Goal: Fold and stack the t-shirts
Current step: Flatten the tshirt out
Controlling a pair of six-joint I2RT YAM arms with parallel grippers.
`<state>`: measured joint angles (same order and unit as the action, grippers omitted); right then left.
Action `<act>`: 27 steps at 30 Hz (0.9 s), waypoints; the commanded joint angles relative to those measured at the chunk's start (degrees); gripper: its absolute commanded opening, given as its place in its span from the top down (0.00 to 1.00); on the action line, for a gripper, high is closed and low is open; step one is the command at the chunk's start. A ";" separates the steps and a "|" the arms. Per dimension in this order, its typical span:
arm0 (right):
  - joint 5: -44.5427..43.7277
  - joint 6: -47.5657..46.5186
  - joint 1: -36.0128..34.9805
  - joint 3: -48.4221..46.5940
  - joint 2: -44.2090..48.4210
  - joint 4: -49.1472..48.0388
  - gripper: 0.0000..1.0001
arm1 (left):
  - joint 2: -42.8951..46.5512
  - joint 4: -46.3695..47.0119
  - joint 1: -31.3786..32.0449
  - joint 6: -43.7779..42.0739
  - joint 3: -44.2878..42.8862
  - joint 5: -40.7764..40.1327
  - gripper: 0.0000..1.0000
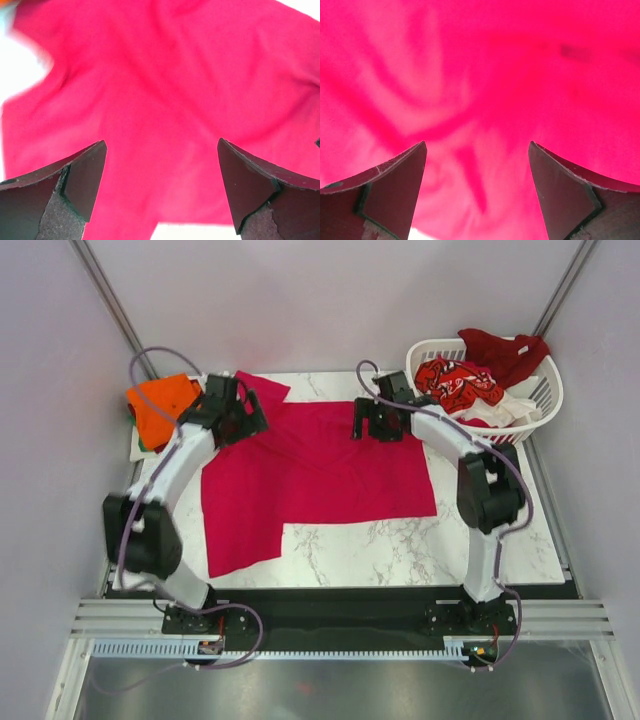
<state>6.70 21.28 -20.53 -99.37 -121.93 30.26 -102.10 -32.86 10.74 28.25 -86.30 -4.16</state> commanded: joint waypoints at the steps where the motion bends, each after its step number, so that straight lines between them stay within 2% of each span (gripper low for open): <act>1: 1.21 1.92 -2.66 11.53 17.40 -4.75 0.09 | 19.36 -3.44 0.16 7.85 14.10 -9.54 0.00; 2: 0.95 2.80 -3.10 14.96 23.08 -5.90 0.08 | 27.49 -2.65 -0.54 10.13 22.93 -8.42 0.00; 3: 1.21 3.67 -3.63 18.48 25.66 -7.39 0.08 | 30.88 -1.86 -1.68 12.25 26.85 -5.79 0.00; 4: 1.47 4.99 -4.85 24.86 28.21 -9.76 0.08 | 33.96 -1.33 -2.82 12.96 30.46 0.15 0.00; 5: 1.65 5.44 -5.56 27.63 32.33 -10.57 0.07 | 39.91 -1.33 -4.31 14.80 36.50 1.77 0.00; 8: 1.48 6.41 -8.90 35.72 36.66 -11.89 0.07 | 47.15 -3.51 -5.38 19.80 46.27 5.38 0.04; 11: 1.30 7.55 -11.72 40.83 40.71 -12.59 0.08 | 56.38 -3.88 -6.00 29.64 56.02 6.19 0.09; 12: 1.30 7.64 -12.16 42.66 41.24 -12.77 0.08 | 60.75 -3.96 -5.91 33.15 57.81 5.92 0.11; 14: 1.30 8.16 -13.30 44.17 42.82 -12.86 0.08 | 63.94 -6.40 -5.91 35.28 60.62 5.66 0.17; 16: 1.65 8.17 -13.74 46.19 43.96 -12.68 0.08 | 66.15 -10.10 -5.91 35.21 60.64 2.61 0.17; 18: 1.65 8.17 -13.83 48.12 45.81 -12.68 0.08 | 66.51 -13.52 -2.41 36.43 59.24 -2.04 0.16; 21: 0.95 8.60 -13.92 49.97 47.31 -12.68 0.07 | 61.34 -16.79 2.60 37.66 56.86 -6.72 0.16; 23: 0.86 9.04 -13.92 50.50 47.22 -12.77 0.07 | 55.39 -16.71 4.98 37.49 56.42 -7.09 0.13; 27: 0.86 9.22 -13.92 51.29 46.34 -12.86 0.07 | 49.55 -16.62 8.59 39.42 57.03 -9.27 0.12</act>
<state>7.86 29.63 -34.02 -48.93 -75.96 18.96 -50.26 -47.37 17.43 62.81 -28.60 -8.56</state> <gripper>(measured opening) 0.929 0.877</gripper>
